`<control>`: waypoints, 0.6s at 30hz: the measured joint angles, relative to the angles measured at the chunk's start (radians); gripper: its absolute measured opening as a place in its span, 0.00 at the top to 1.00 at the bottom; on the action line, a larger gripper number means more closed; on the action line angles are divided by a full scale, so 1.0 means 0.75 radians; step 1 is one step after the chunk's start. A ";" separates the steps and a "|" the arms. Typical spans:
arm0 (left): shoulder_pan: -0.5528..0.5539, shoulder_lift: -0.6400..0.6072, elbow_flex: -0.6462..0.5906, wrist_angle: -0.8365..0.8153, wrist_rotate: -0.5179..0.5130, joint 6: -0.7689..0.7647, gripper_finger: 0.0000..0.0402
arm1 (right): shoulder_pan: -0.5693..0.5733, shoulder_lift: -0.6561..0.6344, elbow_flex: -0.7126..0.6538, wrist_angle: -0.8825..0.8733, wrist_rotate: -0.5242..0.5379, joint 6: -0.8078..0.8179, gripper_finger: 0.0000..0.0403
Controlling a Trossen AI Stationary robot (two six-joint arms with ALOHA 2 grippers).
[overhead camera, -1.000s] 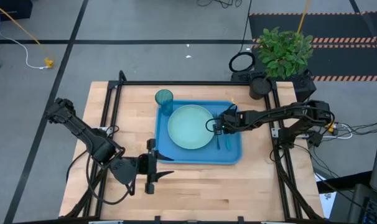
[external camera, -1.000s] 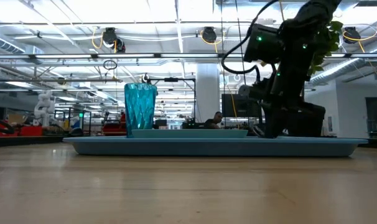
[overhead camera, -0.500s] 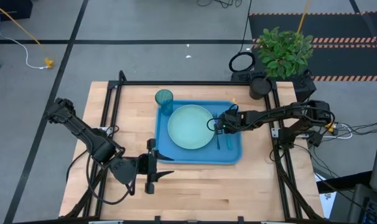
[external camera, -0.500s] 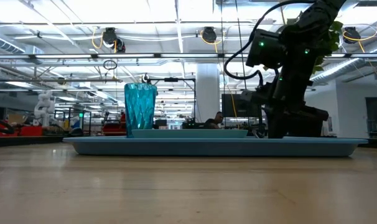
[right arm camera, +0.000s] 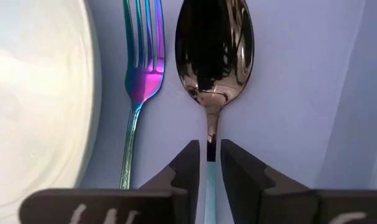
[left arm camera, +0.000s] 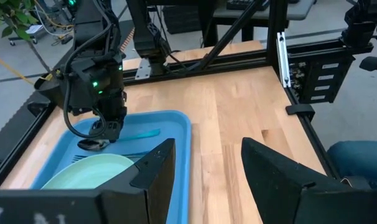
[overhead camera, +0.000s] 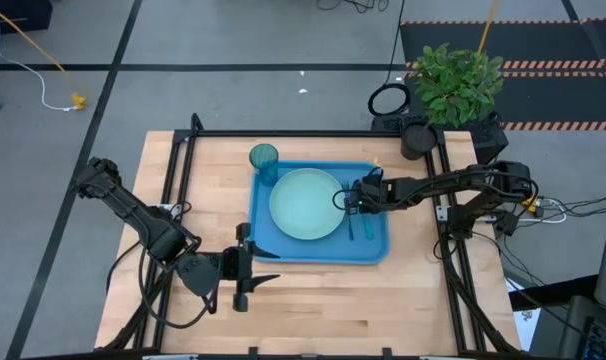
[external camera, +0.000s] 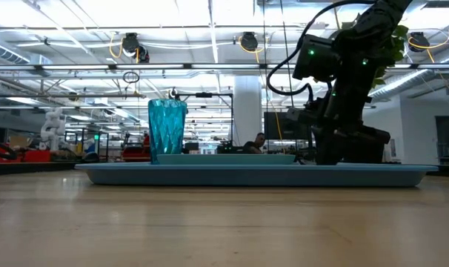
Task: Pick and place plate/cup/fork/spoon on tray
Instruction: Put the blue spoon on the blue serving tray
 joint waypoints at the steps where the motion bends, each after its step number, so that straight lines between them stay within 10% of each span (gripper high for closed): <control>1: 0.000 0.000 0.000 0.000 0.000 0.000 0.54 | 0.000 0.000 0.000 0.001 0.001 0.000 0.85; 18: 0.000 0.000 0.000 0.000 0.001 -0.013 0.54 | 0.266 -0.191 0.011 0.004 -0.149 -0.153 0.85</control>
